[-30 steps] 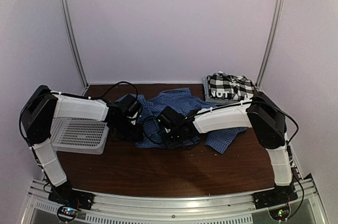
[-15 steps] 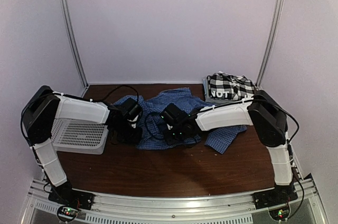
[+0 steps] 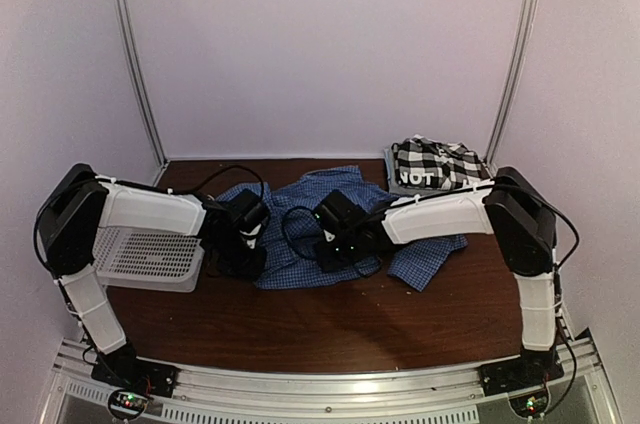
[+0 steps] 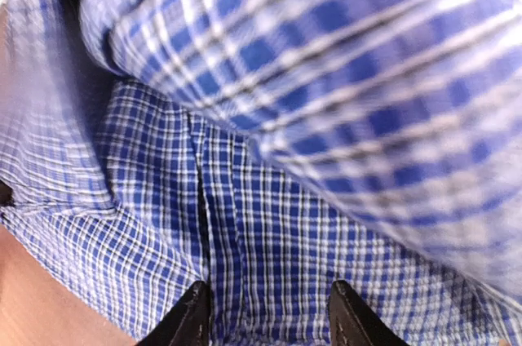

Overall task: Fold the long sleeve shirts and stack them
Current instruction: Flatten out the crumpled shirt at the center of the board.

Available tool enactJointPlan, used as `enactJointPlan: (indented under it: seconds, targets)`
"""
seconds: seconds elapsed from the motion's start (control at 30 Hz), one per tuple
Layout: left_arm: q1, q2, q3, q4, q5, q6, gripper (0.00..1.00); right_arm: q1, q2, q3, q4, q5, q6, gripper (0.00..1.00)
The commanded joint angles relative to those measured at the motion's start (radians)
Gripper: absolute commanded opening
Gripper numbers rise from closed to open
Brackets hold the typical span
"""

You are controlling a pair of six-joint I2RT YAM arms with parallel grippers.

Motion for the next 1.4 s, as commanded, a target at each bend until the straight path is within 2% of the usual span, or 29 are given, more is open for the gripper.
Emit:
enactJointPlan:
  seconds: [0.0,0.63,0.83,1.03,1.13,1.37]
  targets:
    - [-0.021,-0.052,-0.019,-0.077,-0.001,0.025,0.0,0.0,-0.075,-0.011,0.007,0.0,0.013,0.52]
    - [-0.023,-0.102,-0.043,-0.125,0.003,0.045,0.0,0.089,0.044,0.094,-0.082,0.081,0.007,0.54]
    - [-0.023,-0.104,-0.045,-0.14,0.003,0.051,0.0,0.085,0.082,0.135,-0.116,0.165,0.01,0.41]
    - [-0.023,-0.119,-0.05,-0.182,0.003,0.064,0.0,0.073,0.037,0.124,-0.147,0.22,0.028,0.12]
    - [-0.025,-0.135,-0.048,-0.224,0.034,0.078,0.0,0.053,-0.033,0.075,-0.176,0.234,0.039,0.02]
    - [-0.034,-0.17,-0.032,-0.36,0.09,0.131,0.0,0.025,-0.307,-0.211,-0.264,0.175,0.112,0.0]
